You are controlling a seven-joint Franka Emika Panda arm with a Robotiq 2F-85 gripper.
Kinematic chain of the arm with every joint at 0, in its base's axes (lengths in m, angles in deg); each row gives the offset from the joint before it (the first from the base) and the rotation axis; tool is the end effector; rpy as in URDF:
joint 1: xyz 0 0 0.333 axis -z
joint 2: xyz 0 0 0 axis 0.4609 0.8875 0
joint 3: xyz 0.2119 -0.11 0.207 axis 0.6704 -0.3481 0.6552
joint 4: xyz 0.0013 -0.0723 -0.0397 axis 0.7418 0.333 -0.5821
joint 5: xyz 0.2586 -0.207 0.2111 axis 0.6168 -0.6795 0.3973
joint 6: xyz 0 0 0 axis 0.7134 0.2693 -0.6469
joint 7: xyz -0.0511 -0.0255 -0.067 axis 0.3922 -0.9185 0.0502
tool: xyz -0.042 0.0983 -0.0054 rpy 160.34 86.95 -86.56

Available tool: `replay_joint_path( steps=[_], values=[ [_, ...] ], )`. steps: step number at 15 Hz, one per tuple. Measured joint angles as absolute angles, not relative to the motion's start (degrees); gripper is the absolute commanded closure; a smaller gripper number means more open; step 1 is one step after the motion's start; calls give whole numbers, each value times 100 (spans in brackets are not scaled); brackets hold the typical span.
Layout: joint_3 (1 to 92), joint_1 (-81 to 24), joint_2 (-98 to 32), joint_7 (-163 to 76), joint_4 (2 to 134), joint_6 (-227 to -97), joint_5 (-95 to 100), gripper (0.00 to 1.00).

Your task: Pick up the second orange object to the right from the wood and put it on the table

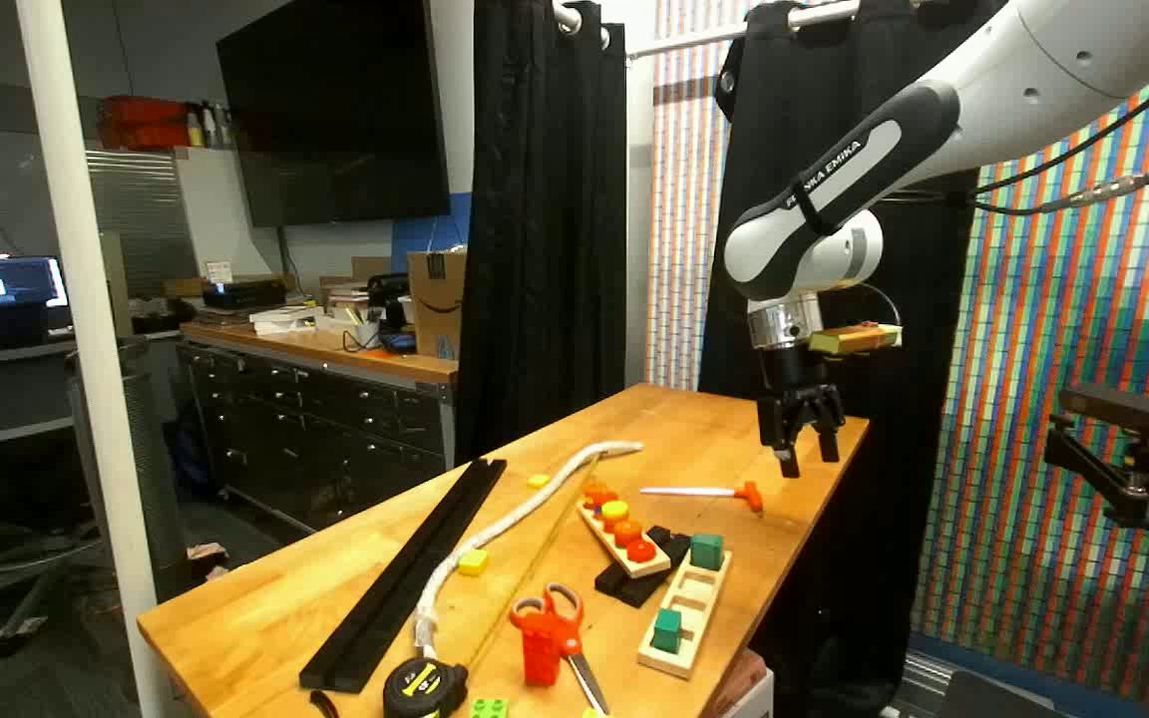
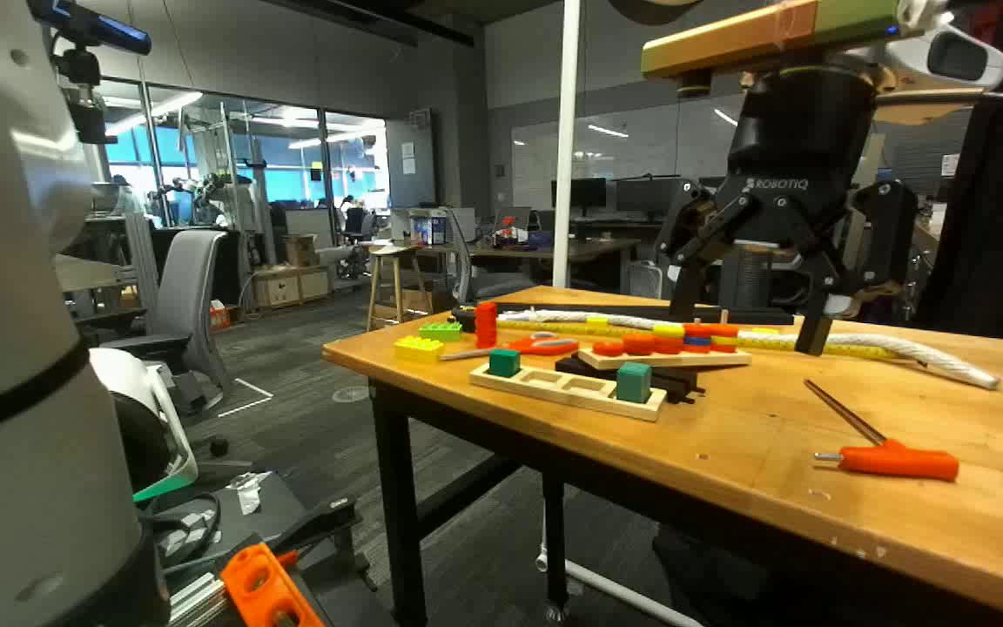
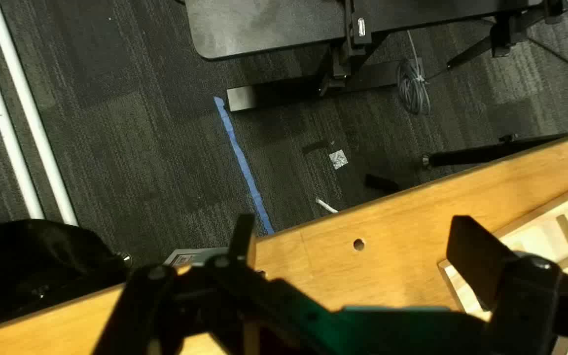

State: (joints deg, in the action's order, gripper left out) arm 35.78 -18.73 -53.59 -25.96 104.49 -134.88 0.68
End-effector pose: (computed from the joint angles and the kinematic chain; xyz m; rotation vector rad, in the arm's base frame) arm 0.4322 -0.1939 0.3763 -3.0573 0.2037 0.4687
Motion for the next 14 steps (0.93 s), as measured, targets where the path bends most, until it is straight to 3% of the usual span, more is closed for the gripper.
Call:
replay_joint_path(
  steps=[14],
  values=[
    [3801, -1889, -5321, -2654, 10424, -13500, 82, 0]
  ],
)
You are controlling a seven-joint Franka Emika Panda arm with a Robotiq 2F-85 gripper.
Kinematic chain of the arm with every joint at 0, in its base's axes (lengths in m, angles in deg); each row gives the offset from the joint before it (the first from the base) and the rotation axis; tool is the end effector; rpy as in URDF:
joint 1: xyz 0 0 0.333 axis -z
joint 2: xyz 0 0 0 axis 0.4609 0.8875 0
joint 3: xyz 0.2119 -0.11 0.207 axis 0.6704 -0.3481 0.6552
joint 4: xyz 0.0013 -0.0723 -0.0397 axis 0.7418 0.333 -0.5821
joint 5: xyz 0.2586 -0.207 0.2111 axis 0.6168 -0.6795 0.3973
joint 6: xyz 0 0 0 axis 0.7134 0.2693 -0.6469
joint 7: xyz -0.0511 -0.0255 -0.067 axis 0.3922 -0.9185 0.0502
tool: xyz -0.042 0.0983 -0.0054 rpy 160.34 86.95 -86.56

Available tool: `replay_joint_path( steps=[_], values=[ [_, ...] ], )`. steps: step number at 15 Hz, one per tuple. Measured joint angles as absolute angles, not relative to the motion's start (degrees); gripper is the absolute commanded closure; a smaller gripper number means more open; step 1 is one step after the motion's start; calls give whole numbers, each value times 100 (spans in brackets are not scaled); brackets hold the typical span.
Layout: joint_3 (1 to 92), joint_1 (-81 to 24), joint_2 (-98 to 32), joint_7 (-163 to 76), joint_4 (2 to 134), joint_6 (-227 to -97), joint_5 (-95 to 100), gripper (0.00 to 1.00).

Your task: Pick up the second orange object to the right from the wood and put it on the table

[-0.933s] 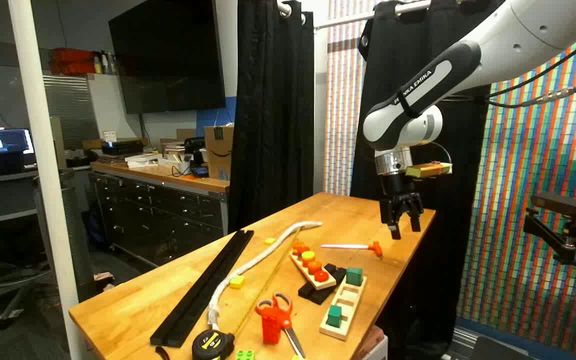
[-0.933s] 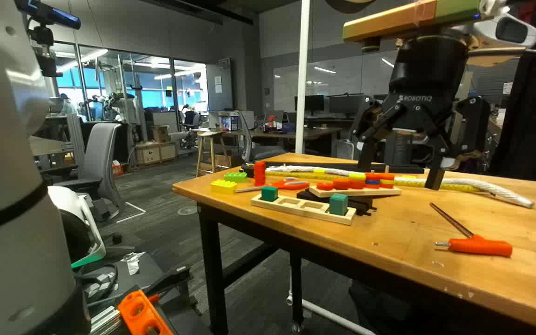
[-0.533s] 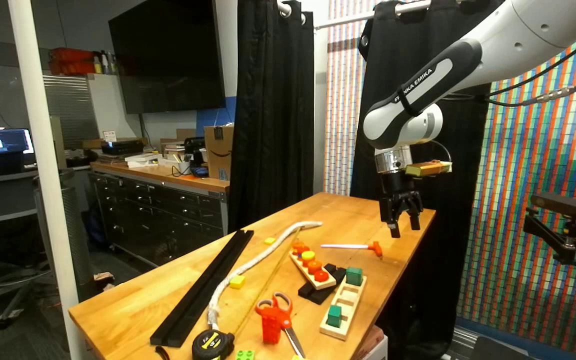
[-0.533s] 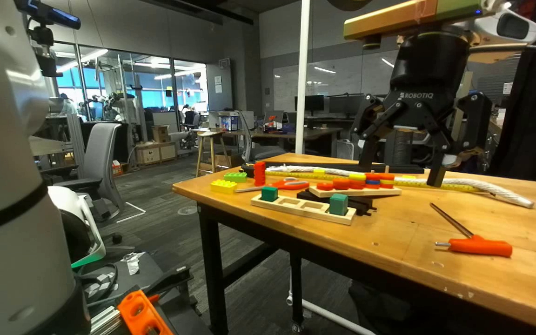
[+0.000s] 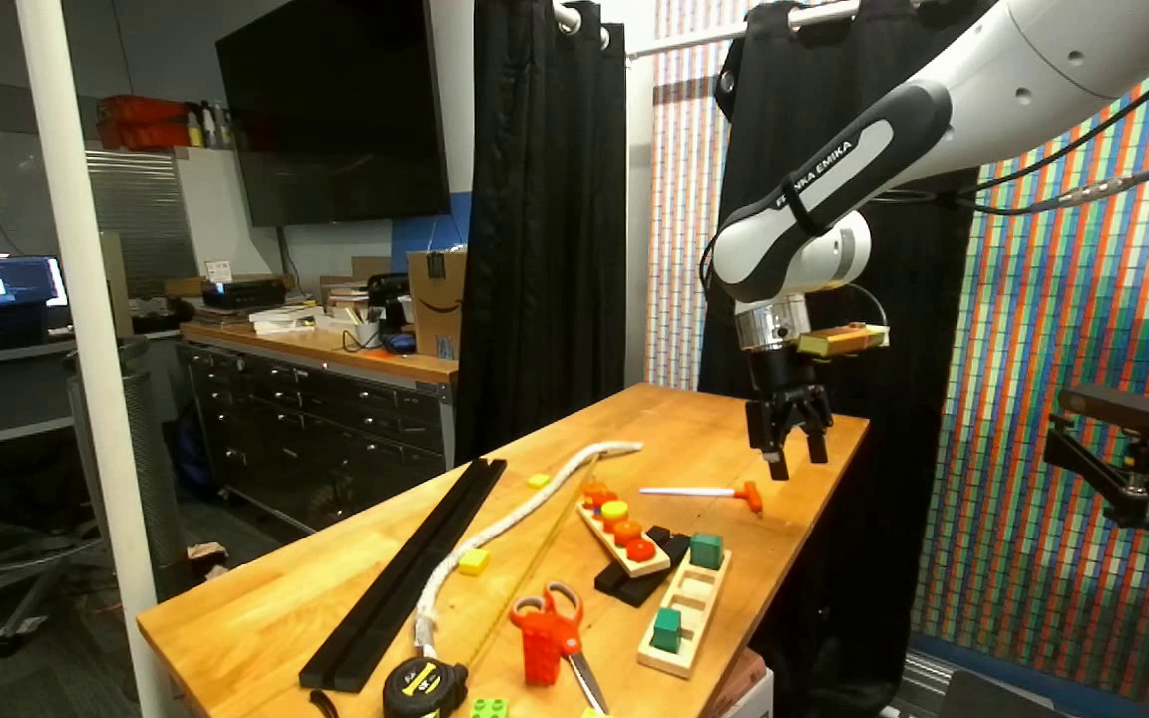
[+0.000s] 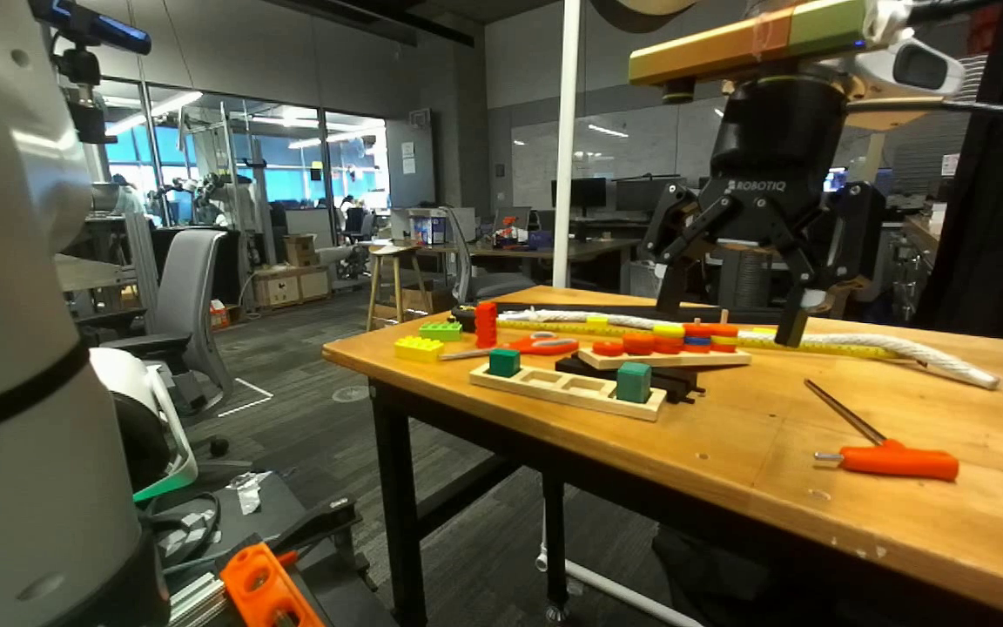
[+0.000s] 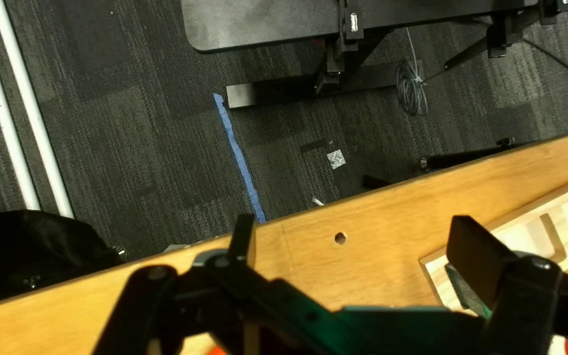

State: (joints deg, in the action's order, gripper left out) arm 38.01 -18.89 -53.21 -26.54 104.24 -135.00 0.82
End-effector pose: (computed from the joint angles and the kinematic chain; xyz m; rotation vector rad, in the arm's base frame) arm 0.4417 -0.1760 0.3755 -3.0696 0.1587 0.4718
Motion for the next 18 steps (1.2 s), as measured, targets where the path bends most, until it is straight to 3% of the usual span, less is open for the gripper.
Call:
replay_joint_path(
  steps=[18],
  values=[
    [4814, -2518, -4783, -3689, 10426, -15399, 1155, 0]
  ],
)
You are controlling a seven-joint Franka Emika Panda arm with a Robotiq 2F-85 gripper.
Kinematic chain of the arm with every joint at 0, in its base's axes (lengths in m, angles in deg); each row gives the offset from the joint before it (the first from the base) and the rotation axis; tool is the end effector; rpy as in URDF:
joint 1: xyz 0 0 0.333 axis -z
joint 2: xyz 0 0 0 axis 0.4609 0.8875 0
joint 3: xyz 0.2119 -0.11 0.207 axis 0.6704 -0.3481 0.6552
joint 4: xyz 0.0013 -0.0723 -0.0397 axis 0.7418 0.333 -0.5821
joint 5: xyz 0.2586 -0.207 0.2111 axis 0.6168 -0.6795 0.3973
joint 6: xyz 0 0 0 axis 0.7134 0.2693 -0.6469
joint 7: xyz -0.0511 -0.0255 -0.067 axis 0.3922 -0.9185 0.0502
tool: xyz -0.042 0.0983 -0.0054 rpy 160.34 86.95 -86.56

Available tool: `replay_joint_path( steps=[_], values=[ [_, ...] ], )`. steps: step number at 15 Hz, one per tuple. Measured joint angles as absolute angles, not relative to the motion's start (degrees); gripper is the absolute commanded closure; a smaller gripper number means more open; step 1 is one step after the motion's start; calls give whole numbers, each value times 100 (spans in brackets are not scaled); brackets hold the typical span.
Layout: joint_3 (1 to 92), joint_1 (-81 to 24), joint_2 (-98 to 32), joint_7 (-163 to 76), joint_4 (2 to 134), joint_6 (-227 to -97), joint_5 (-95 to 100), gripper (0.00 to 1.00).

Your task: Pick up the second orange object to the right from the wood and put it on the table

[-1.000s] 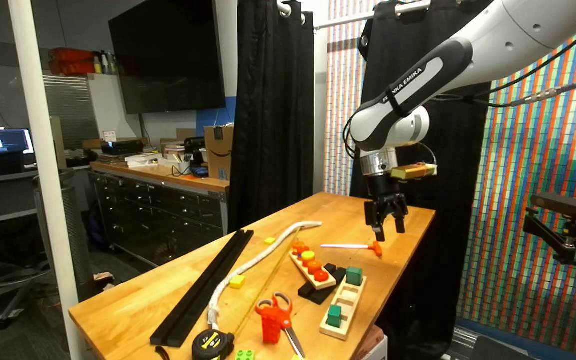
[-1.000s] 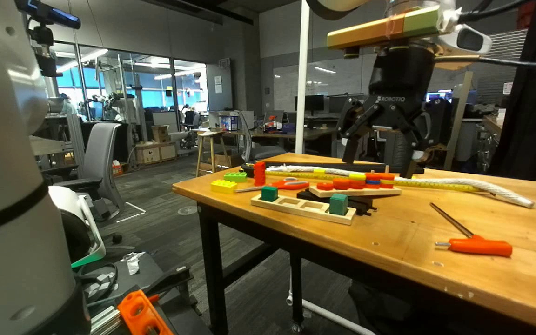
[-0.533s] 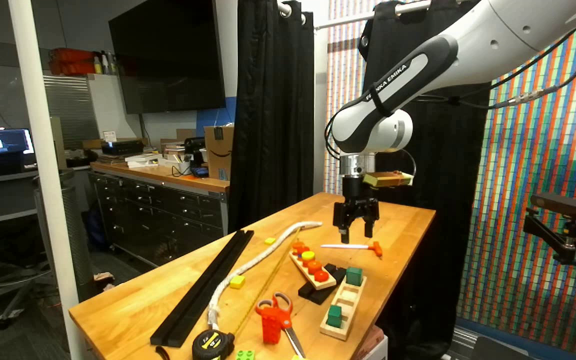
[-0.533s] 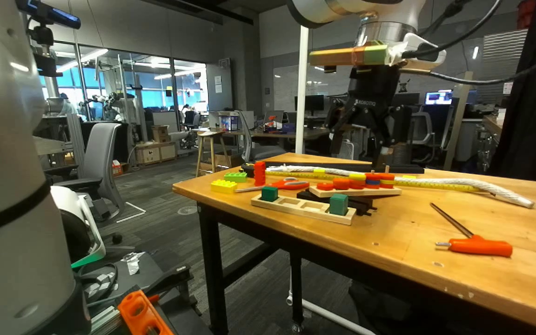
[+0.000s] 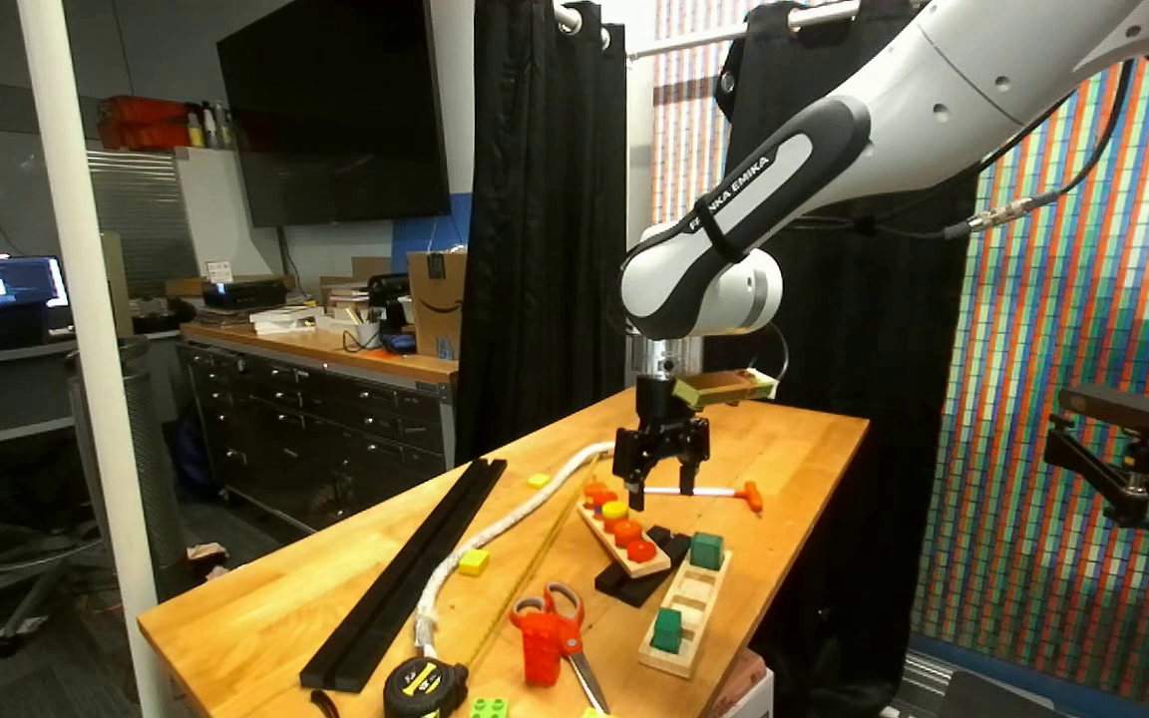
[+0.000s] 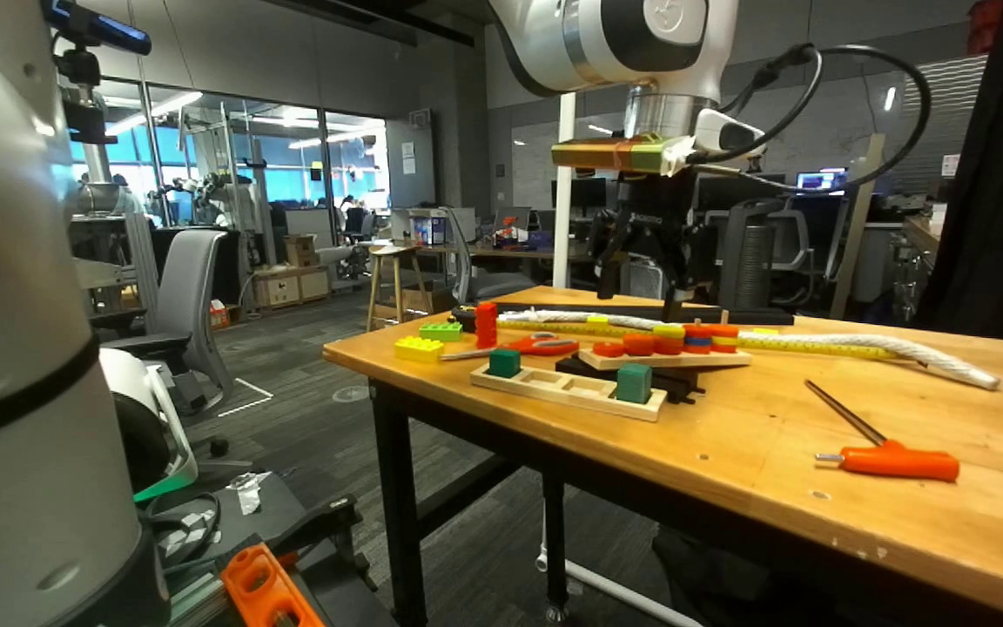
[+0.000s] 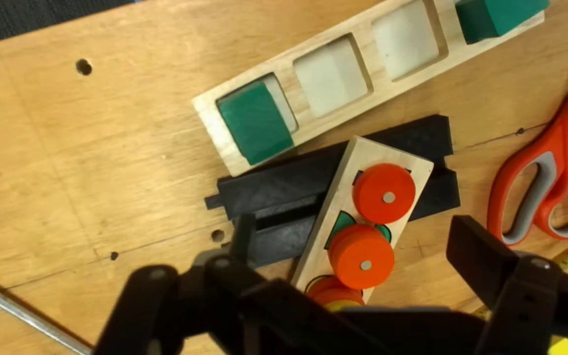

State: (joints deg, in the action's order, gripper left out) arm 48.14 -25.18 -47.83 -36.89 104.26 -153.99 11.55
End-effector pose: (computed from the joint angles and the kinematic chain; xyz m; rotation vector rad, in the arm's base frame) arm 0.5168 -0.0372 0.3518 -3.0501 0.1556 0.0874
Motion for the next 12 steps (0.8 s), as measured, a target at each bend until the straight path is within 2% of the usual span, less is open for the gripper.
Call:
replay_joint_path(
  steps=[5, 12],
  values=[
    [4932, -2639, -4520, -4419, 10390, -15936, 1155, 0],
    [4915, -2644, -4234, -5376, 10098, -16011, 1155, 0]
  ],
)
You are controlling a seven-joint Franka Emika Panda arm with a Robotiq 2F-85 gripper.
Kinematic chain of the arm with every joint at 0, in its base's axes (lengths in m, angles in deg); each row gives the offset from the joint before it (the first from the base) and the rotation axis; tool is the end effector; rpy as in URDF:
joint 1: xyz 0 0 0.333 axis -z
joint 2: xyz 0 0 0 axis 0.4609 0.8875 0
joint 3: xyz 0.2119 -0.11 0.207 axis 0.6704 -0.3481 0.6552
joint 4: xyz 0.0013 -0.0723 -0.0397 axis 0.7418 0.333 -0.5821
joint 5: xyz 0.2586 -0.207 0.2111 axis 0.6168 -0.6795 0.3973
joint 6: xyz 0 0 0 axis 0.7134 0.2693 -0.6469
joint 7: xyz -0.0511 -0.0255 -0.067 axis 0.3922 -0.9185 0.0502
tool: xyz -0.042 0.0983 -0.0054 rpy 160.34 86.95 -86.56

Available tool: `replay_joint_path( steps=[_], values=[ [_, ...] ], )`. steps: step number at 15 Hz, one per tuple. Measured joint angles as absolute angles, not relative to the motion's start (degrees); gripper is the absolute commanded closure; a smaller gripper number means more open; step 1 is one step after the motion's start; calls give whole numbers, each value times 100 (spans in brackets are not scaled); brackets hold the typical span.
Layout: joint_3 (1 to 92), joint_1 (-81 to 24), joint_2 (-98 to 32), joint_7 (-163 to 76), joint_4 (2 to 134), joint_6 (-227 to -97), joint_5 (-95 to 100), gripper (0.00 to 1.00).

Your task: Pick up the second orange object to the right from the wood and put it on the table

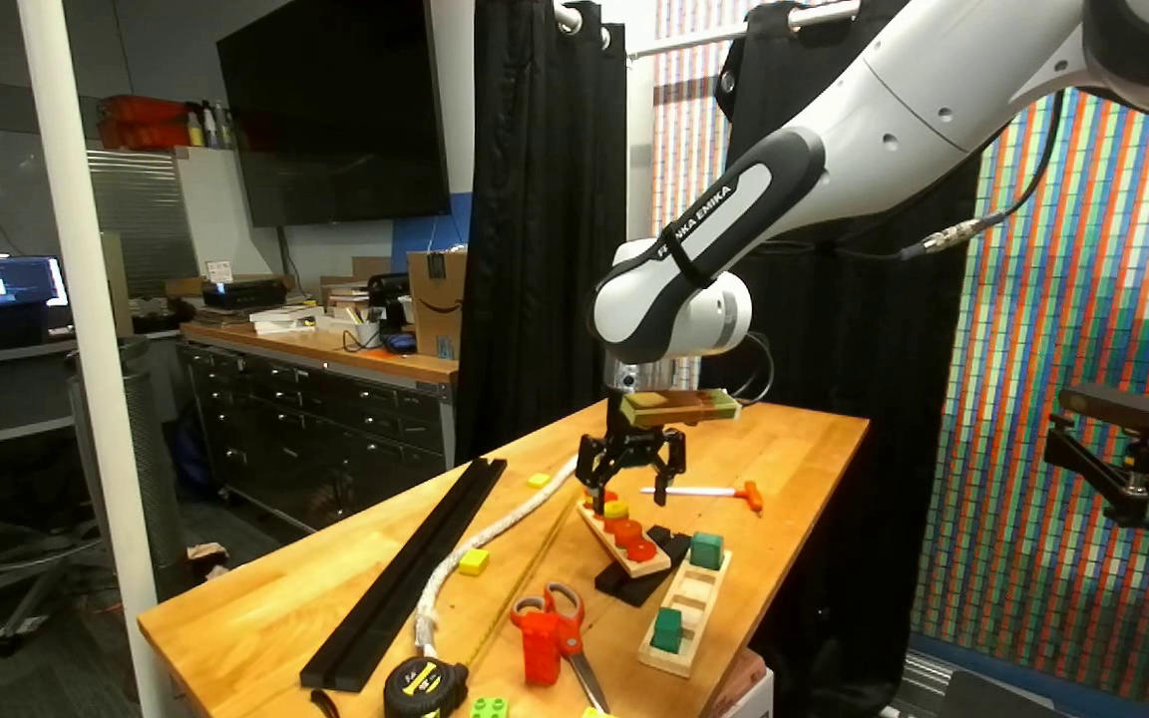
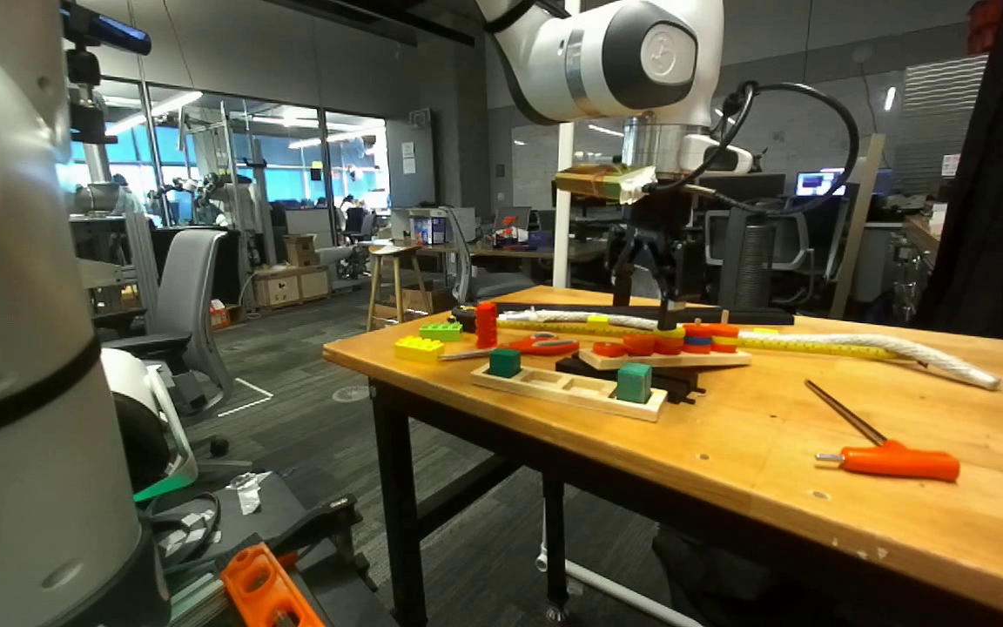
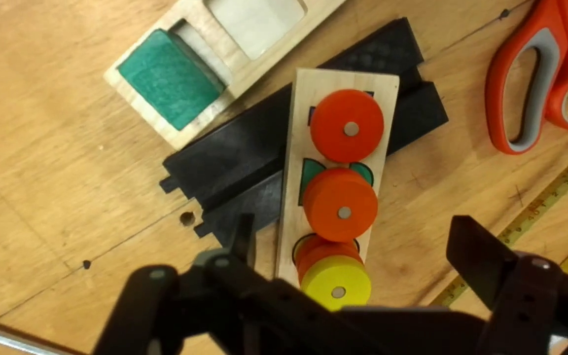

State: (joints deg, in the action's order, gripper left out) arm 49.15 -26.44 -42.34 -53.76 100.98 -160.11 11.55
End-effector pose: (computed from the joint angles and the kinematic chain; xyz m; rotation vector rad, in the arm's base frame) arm 0.5475 -0.0194 0.3343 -3.0152 0.5525 0.0033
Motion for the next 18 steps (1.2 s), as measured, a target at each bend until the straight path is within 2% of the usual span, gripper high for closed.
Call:
replay_joint_path(
  steps=[9, 18],
  values=[
    [4898, -2645, -3701, -6106, 9627, -15904, 1095, 0],
    [4872, -2648, -3603, -6373, 9318, -14973, 1037, 0]
  ],
)
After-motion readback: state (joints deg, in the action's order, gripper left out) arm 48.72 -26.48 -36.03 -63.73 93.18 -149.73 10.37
